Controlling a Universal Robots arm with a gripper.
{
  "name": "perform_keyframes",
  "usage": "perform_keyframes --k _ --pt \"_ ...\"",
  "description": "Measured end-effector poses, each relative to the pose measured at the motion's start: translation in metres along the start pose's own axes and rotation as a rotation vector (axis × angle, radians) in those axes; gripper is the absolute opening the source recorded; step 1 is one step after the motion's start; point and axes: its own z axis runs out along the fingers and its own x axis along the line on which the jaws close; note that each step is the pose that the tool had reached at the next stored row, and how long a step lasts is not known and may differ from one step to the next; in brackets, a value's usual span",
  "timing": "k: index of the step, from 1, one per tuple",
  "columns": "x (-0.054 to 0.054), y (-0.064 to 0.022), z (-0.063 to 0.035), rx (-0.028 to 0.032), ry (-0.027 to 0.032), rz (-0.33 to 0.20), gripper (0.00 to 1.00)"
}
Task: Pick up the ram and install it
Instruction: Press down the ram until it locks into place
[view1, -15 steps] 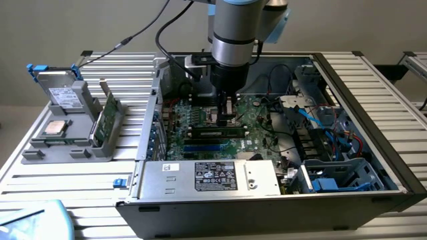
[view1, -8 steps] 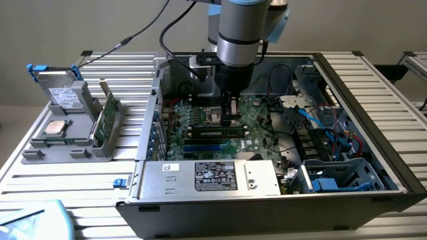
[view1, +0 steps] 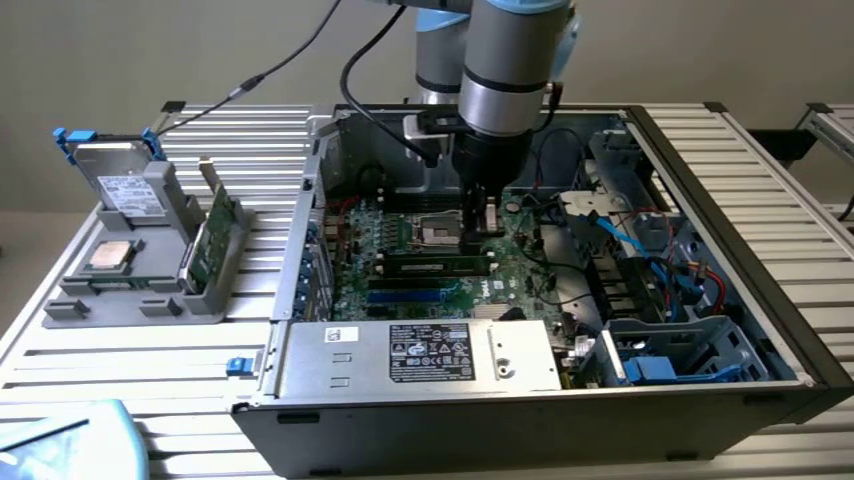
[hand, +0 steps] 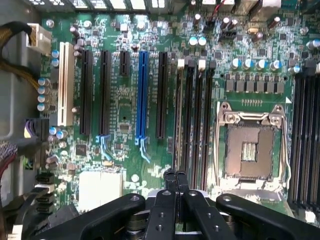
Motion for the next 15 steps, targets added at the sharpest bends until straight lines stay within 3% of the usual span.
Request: perform_keyframes --k 8,15 --pt "-0.001 -0.0007 0.0102 0.0001 -0.0065 0.000 0.11" --pt "-0.001 -0.0011 0.0160 0.0001 -0.0071 0.000 0.11"
